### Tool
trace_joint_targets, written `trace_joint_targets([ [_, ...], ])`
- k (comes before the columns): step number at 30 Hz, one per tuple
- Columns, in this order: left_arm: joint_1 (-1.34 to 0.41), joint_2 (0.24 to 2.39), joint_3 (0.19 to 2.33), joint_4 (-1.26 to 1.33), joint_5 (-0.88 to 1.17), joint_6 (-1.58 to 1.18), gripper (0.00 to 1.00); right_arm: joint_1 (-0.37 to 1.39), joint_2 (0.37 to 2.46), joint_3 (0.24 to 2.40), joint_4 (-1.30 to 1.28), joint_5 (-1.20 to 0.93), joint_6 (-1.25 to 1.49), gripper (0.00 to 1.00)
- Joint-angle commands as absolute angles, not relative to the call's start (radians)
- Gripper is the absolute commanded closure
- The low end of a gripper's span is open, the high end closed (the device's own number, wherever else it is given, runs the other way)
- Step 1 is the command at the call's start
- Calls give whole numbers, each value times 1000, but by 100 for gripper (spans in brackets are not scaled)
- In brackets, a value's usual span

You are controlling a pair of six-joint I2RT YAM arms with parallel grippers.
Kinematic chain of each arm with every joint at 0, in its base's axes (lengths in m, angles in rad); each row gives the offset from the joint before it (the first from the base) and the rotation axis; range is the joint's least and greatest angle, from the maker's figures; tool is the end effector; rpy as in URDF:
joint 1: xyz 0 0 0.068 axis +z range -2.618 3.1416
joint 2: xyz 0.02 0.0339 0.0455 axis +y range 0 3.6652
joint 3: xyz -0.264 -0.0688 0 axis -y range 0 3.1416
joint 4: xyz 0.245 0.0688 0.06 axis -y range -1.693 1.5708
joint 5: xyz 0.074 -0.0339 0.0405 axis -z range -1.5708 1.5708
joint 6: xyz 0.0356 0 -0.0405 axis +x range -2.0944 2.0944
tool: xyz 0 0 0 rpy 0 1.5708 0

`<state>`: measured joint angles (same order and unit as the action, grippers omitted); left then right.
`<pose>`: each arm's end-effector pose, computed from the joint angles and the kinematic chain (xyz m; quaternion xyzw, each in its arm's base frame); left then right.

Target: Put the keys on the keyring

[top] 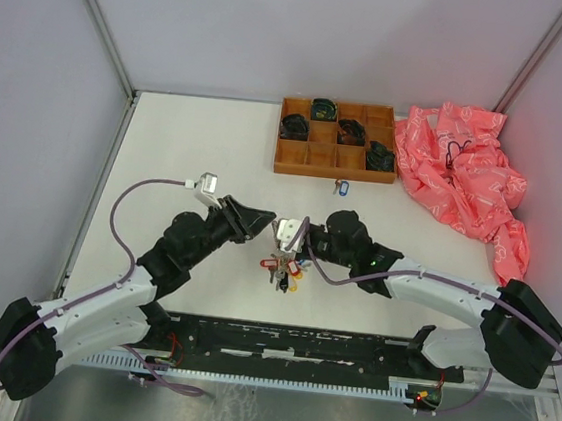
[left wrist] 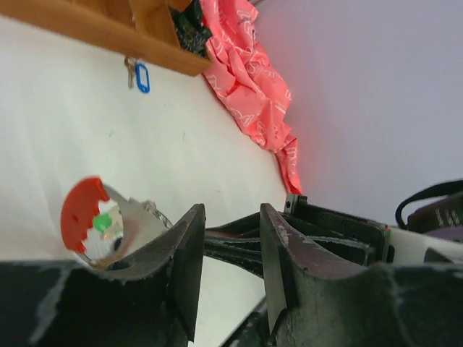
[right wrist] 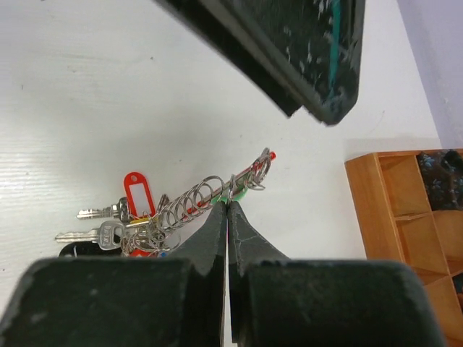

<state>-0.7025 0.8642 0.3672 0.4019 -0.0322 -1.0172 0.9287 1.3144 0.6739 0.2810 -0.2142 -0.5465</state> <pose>0.1546 -0.1294 0.2398 -0.1266 0.7290 -0.5019 0.4479 0.1659 0.2345 0.2323 -0.5948 0.5640 0.1938 0.5390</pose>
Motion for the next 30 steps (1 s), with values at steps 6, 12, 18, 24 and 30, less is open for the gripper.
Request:
trace_joint_targets([
  [6, -702, 836, 297, 596, 92, -386, 54, 861, 1254, 698, 225, -382, -497, 99],
  [12, -702, 844, 201, 759, 196, -184, 54, 831, 1249, 671, 312, -440, -410, 99],
  [18, -702, 876, 163, 831, 245, -128, 55, 804, 1277, 646, 474, -517, -318, 99],
  [24, -703, 920, 122, 939, 244, -28, 57, 795, 1289, 638, 490, -562, -309, 99],
  [30, -699, 969, 111, 1015, 330, 132, 57, 781, 1282, 632, 487, -598, -316, 99],
])
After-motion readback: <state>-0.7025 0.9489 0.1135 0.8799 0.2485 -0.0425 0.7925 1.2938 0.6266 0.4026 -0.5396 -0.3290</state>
